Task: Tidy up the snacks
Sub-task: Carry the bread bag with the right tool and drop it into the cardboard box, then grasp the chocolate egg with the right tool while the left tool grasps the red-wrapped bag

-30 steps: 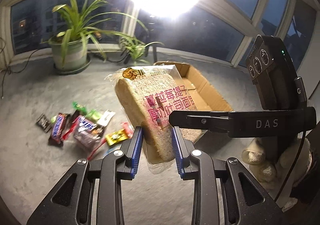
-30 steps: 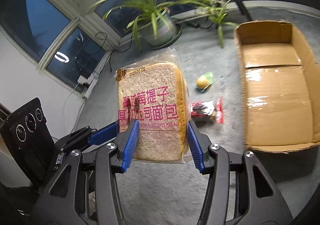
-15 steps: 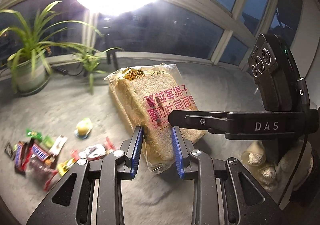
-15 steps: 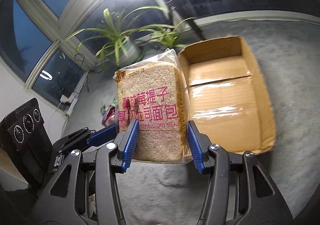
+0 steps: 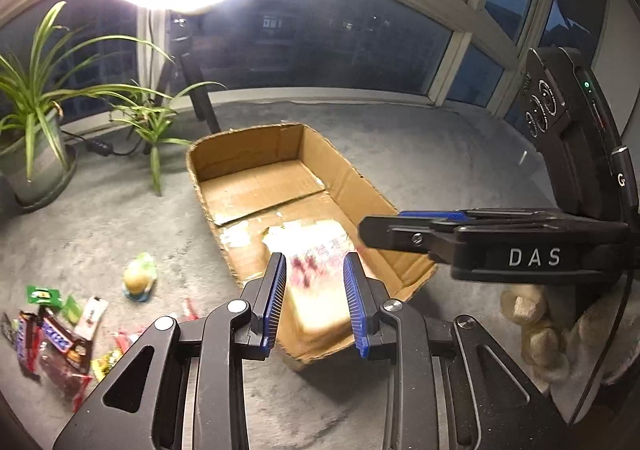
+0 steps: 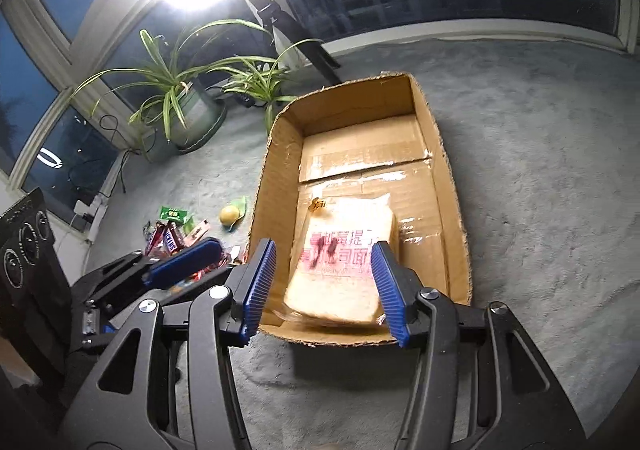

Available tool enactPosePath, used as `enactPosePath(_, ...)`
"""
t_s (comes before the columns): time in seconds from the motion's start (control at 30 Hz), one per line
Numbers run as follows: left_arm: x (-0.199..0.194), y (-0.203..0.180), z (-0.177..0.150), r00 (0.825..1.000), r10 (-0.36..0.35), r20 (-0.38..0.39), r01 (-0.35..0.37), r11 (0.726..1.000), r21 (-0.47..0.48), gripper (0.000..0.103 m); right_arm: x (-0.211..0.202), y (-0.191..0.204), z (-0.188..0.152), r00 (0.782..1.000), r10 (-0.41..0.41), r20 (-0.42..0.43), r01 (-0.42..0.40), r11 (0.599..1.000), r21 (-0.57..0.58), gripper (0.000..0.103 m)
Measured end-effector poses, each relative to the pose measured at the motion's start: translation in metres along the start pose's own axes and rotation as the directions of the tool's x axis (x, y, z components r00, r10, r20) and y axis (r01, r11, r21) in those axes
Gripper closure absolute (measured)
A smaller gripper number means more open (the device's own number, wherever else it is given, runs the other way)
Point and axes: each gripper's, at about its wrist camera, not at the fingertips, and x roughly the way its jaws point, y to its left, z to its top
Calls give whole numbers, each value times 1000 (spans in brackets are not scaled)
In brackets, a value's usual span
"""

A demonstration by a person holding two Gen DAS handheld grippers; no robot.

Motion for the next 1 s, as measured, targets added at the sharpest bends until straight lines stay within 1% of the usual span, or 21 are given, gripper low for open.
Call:
enactPosePath(0.03,-2,2,0,1000,6,2,-6,1000,1,76,0,2,1,1000,-6,5,6,1000,0,43)
enactPosePath(0.07,-7,6,0,1000,10,5,-10,1000,-5,76,-1,4,1,1000,-15,14,15,1000,-1,33)
enactPosePath(0.1,-8,9,0,1000,12,8,-12,1000,-10,76,-3,5,-1,999,-22,25,22,1000,-2,26)
enactPosePath(0.13,-10,12,-1,1000,15,10,-15,1000,-13,76,-5,8,-1,999,-31,37,31,1000,-5,24)
enactPosePath(0.2,-18,19,-3,999,27,18,-27,1000,-17,76,-8,15,-2,997,-56,52,56,998,-12,14)
enactPosePath(0.27,-23,25,-4,999,36,20,-36,999,-19,76,-8,23,-2,996,-68,57,70,997,-27,9)
enactPosePath(0.37,-36,39,-12,999,48,23,-47,998,-41,76,-8,37,-5,993,-90,70,94,995,-43,9)
enactPosePath(0.47,-48,54,-20,998,59,23,-58,996,-64,76,-7,54,-11,994,-81,77,87,994,-65,9)
enactPosePath(0.57,-65,74,-34,995,96,20,-94,993,-76,75,-7,68,-18,994,-57,91,64,995,-80,9)
enactPosePath(0.63,-78,94,-49,993,120,11,-118,987,-109,75,-4,80,-25,994,-41,97,50,994,-96,9)
enactPosePath(0.73,-96,118,-66,987,162,0,-161,976,-146,75,3,96,-34,996,-20,82,30,993,-117,9)
enactPosePath(0.83,-116,145,-85,980,198,-17,-198,962,-190,74,13,119,-44,997,-30,75,42,986,-164,9)
enactPosePath(0.87,-119,151,-88,979,203,-20,-203,959,-198,73,15,125,-48,997,-30,72,43,983,-179,9)
enactPosePath(0.9,-123,158,-94,976,214,-26,-215,953,-211,68,18,133,-52,998,-25,64,37,979,-201,9)
enactPosePath(0.97,-130,169,-103,972,232,-28,-232,944,-236,62,27,148,-59,999,-9,35,17,970,-244,9)
enactPosePath(1.0,-133,175,-108,972,234,-33,-234,938,-255,62,33,155,-64,1000,2,15,2,964,-266,10)
